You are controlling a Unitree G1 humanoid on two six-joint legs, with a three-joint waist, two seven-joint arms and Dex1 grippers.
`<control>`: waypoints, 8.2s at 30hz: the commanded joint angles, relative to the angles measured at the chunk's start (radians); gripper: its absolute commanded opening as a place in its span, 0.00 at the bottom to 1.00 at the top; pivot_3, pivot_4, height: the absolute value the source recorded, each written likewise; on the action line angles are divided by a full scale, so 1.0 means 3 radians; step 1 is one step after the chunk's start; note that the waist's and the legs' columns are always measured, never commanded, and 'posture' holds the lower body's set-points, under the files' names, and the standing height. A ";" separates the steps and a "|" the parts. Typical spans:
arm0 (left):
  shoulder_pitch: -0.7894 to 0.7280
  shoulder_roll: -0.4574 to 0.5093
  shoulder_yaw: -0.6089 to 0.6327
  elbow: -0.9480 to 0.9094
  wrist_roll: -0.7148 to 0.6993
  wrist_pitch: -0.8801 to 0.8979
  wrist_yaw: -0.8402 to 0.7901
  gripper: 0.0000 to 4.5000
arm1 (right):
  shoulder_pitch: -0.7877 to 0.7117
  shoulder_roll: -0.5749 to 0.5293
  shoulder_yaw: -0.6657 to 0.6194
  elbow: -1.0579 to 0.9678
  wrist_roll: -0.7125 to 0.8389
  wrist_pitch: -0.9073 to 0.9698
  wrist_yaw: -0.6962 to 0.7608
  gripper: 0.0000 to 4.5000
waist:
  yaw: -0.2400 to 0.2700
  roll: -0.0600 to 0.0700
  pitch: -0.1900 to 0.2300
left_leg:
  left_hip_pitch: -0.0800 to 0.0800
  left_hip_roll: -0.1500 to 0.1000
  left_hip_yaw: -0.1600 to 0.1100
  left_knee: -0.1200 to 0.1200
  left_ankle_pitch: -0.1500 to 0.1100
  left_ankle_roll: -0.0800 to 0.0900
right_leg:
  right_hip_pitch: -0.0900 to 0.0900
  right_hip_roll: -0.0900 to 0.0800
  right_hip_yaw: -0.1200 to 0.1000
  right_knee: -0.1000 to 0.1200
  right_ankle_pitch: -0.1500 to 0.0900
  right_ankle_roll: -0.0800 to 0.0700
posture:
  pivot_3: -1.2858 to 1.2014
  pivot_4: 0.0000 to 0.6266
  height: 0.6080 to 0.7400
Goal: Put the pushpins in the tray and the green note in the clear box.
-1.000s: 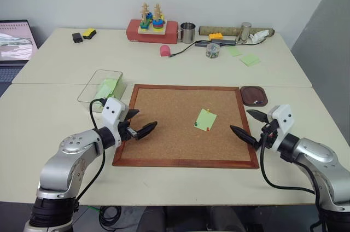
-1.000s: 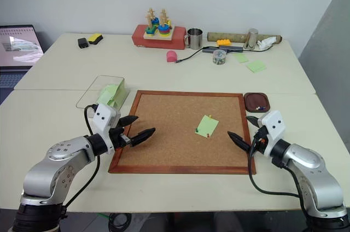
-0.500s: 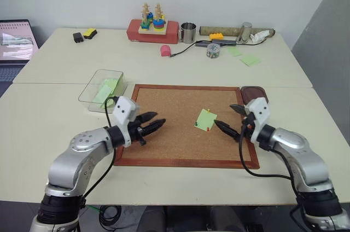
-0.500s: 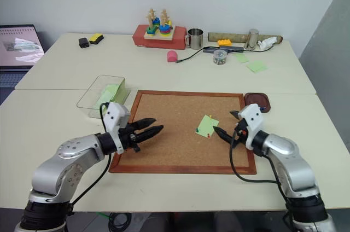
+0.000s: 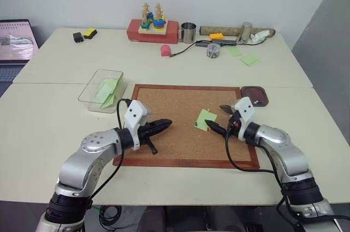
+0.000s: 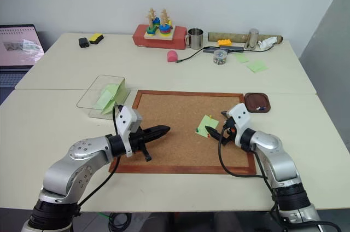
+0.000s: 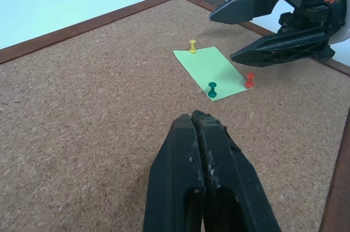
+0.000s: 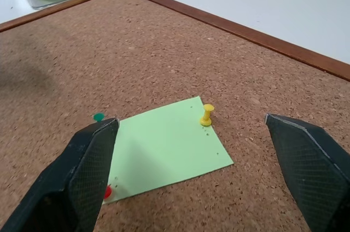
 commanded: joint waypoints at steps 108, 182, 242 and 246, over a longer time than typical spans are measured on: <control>0.0078 0.0057 -0.0531 0.0259 0.0657 0.0015 -0.0120 0.00 | -0.1421 -0.0150 -0.1205 0.2374 -0.0079 -0.0384 -0.0812 0.37 | -0.0024 0.0014 -0.0012 | 0.0008 -0.0001 0.0009 -0.0002 0.0000 0.0001 | 0.0005 -0.0001 0.0008 0.0002 0.0002 0.0001 | 0.52 0.24 1.00; 0.0009 0.0022 -0.0550 0.0314 0.0680 -0.0032 -0.0168 0.00 | 0.0289 0.0084 0.0033 -0.0374 0.0210 -0.0211 0.0214 0.01 | -0.0001 0.0019 -0.0015 | 0.0019 0.0000 0.0004 0.0000 0.0000 0.0001 | 0.0017 0.0001 0.0005 -0.0001 -0.0002 0.0011 | 0.52 0.24 1.00; 0.0037 0.0047 -0.0523 0.0255 0.0655 0.0022 -0.0166 0.00 | -0.0144 -0.0212 -0.0100 -0.0151 0.0306 -0.0346 0.0499 0.93 | -0.0007 0.0022 -0.0014 | 0.0016 -0.0001 0.0008 -0.0001 0.0000 0.0002 | 0.0014 0.0000 0.0009 -0.0001 0.0003 0.0007 | 0.52 0.24 1.00; 0.0052 0.0056 -0.0521 0.0239 0.0651 0.0018 -0.0169 0.00 | -0.0063 -0.0106 0.0070 -0.0198 0.0232 -0.0367 0.0487 0.93 | -0.0006 0.0022 -0.0014 | 0.0017 0.0000 0.0009 0.0000 0.0000 0.0002 | 0.0014 0.0000 0.0009 -0.0001 0.0002 0.0010 | 0.52 0.24 1.00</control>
